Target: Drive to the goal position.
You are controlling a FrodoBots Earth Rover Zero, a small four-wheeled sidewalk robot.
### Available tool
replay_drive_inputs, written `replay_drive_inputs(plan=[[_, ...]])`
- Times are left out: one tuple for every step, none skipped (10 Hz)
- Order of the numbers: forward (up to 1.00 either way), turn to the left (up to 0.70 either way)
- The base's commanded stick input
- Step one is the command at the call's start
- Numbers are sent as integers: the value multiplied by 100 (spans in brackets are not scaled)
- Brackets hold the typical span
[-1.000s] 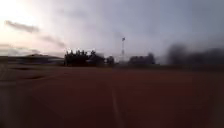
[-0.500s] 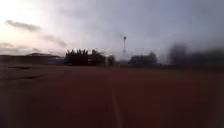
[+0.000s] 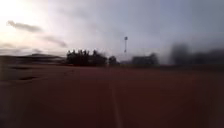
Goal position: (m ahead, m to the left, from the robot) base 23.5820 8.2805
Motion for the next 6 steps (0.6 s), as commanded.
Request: replay_drive_inputs(plan=[[70,0],[70,0],[70,0],[70,0],[70,0],[70,0]])
